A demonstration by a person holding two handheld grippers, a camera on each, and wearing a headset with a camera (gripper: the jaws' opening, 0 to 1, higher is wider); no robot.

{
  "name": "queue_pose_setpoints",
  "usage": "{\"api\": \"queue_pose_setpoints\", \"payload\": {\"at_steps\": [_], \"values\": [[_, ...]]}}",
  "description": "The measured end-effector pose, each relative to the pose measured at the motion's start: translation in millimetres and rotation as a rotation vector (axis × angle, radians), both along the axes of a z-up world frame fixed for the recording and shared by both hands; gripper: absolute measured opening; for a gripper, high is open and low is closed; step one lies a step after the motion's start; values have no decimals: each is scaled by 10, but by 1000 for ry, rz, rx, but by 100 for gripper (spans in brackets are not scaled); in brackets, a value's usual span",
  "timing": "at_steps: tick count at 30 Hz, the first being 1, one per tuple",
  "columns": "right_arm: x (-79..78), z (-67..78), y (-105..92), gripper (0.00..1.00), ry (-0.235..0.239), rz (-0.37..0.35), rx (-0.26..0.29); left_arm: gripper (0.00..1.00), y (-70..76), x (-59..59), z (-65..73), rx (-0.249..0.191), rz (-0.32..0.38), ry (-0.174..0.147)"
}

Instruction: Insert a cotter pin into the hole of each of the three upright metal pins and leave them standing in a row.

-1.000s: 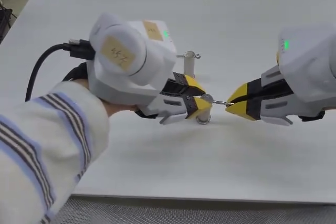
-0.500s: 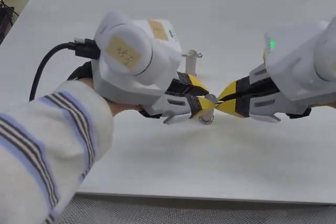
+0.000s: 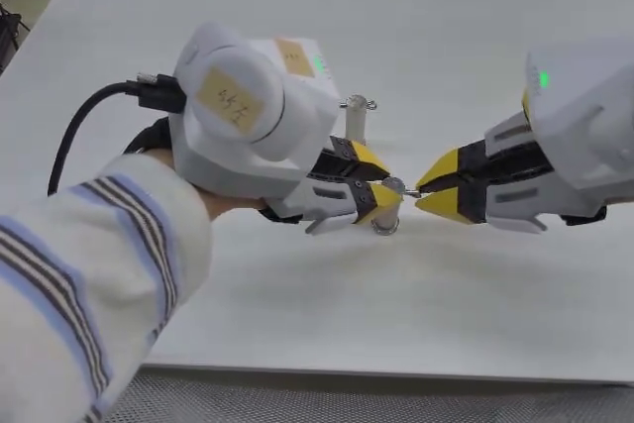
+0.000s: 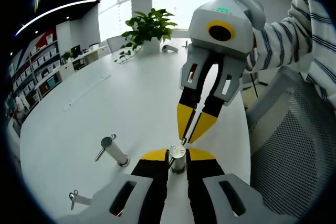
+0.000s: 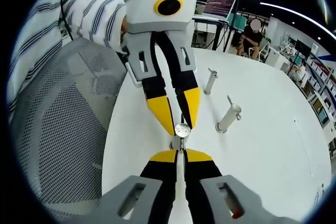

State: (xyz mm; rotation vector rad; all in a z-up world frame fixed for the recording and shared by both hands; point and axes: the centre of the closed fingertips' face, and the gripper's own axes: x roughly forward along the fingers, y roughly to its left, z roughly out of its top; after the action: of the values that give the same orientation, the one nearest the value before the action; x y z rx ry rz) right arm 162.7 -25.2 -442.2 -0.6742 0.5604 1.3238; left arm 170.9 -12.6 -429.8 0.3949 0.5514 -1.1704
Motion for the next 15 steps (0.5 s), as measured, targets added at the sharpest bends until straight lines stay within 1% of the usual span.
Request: {"api": "queue_pose_setpoints", "payload": {"at_steps": [5, 6, 7, 12, 14, 15], "values": [[16, -1, 15, 0, -3, -3, 0, 9, -5, 3, 2, 1, 3, -1], [20, 3, 32, 0, -4, -9, 7, 9, -8, 3, 5, -1, 4, 1], [25, -8, 30, 0, -7, -10, 0, 9, -9, 6, 7, -2, 7, 1], [22, -33, 29, 0, -5, -12, -6, 9, -14, 2, 4, -2, 13, 4], [15, -31, 31, 0, -4, -18, -2, 9, -15, 1, 3, -7, 22, 12], [14, -29, 29, 0, -4, -23, 2, 9, -18, -1, 1, -20, 39, 30]]}}
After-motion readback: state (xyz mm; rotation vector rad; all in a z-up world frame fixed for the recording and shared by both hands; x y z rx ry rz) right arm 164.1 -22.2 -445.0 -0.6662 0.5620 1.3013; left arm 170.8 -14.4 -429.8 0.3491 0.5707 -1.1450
